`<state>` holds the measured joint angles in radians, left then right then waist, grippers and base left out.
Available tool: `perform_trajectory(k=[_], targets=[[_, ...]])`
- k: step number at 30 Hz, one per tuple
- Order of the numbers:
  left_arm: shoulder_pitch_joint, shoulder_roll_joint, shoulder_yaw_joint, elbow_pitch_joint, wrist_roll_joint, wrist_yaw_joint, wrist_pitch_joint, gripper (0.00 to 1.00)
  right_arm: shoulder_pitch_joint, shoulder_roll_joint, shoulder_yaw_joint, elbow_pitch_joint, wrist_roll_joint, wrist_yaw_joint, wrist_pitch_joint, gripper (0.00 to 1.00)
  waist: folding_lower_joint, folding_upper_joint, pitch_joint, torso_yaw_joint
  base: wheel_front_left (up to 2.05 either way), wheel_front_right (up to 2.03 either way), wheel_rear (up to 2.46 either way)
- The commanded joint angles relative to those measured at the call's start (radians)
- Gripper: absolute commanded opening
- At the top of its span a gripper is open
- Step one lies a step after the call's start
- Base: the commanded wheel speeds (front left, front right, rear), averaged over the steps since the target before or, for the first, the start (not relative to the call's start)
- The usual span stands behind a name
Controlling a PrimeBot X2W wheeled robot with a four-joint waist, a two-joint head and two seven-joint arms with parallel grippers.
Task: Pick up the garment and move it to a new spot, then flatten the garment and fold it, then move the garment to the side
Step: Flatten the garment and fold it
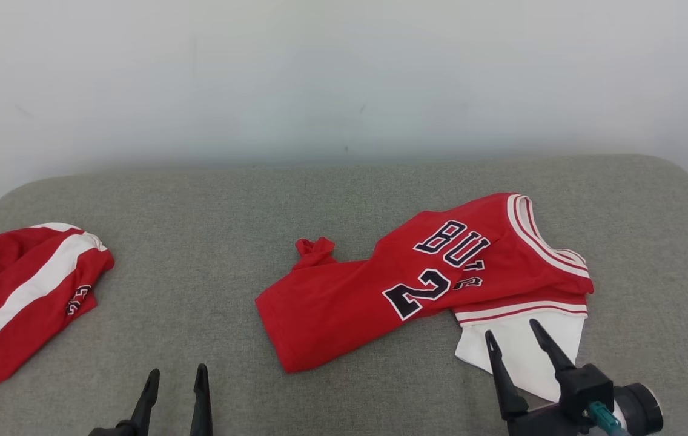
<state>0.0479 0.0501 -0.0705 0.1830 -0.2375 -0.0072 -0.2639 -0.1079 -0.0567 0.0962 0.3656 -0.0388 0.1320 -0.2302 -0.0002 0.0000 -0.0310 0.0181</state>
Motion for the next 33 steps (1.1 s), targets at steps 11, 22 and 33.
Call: perform_trajectory(k=[11, 22, 33], targets=[[0.016, 0.0, 0.012, -0.004, -0.003, 0.004, -0.001, 1.0, 0.106, 0.005, 0.03, -0.113, 0.047, -0.003, 0.03, 1.0, 0.0002, 0.0, -0.013, -0.02, 0.0, 0.0, 0.0], [0.014, 0.0, 0.014, 0.03, -0.023, 0.01, -0.001, 1.0, 0.104, 0.007, -0.069, -0.165, 0.066, -0.003, 0.039, 1.0, 0.0002, 0.0, -0.002, -0.041, 0.0, 0.0, 0.0], [-0.217, 0.001, -0.069, 0.287, -0.112, -0.058, 0.116, 1.0, 0.085, 0.007, -0.033, -0.172, 0.076, -0.003, 0.055, 1.0, 0.0002, 0.0, 0.069, -0.106, 0.0, 0.0, 0.0]])
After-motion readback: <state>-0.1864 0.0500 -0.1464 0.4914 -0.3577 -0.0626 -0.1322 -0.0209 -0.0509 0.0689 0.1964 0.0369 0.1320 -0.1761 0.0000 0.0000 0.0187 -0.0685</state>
